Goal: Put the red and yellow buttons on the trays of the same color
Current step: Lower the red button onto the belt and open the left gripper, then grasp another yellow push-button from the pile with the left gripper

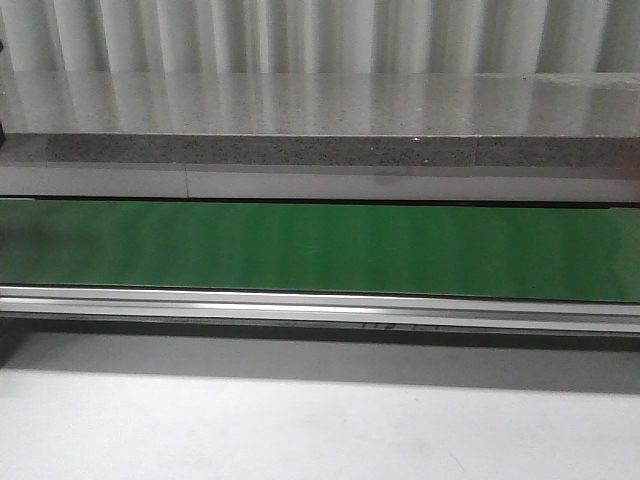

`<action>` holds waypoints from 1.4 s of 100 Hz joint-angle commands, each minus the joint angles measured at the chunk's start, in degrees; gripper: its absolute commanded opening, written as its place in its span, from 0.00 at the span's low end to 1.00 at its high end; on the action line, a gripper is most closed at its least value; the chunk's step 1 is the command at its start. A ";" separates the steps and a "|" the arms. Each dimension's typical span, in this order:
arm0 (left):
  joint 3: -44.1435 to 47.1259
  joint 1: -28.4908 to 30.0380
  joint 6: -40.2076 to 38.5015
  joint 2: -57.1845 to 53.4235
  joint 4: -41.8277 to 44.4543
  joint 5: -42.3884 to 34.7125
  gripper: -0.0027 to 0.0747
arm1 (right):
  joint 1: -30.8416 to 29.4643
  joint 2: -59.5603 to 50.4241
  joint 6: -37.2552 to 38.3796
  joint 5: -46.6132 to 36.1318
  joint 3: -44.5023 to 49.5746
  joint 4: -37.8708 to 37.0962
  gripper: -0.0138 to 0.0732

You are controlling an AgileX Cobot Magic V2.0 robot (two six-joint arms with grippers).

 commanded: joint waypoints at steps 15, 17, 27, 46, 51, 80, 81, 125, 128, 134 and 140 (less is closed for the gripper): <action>-1.52 1.66 -0.03 -5.53 -2.74 -2.45 0.83 | 0.11 0.41 -0.44 -3.99 -1.30 0.20 0.08; -1.52 2.20 0.07 -5.72 -2.74 -2.14 0.83 | 0.11 0.41 -0.44 -3.99 -1.30 0.20 0.08; -1.52 5.92 0.07 -6.20 -2.74 0.58 0.83 | 0.11 0.41 -0.44 -3.99 -1.30 0.20 0.08; -0.37 12.99 0.07 -6.20 0.70 5.18 0.83 | 0.11 0.41 -0.44 -3.99 -1.30 0.20 0.08; 0.60 14.29 0.07 -6.08 1.56 6.36 0.83 | 0.11 0.41 -0.44 -3.99 -1.30 0.20 0.08; 5.01 17.69 0.07 -3.12 2.75 4.82 0.83 | 0.11 0.41 -0.44 -3.99 -1.30 0.20 0.08; 5.01 17.86 0.07 -3.09 2.75 4.72 0.83 | 0.11 0.41 -0.44 -3.99 -1.30 0.20 0.08; 5.01 17.98 0.07 2.48 1.74 0.14 0.66 | 0.11 0.41 -0.44 -3.99 -1.30 0.20 0.08; 5.01 17.98 0.07 2.76 1.73 -0.12 0.66 | 0.11 0.41 -0.44 -3.99 -1.30 0.20 0.08; 5.01 17.98 0.07 3.61 1.51 -0.26 0.66 | 0.11 0.41 -0.44 -3.99 -1.30 0.20 0.08; 5.01 17.98 0.07 4.66 1.51 -0.41 0.66 | 0.11 0.41 -0.44 -3.99 -1.30 0.20 0.08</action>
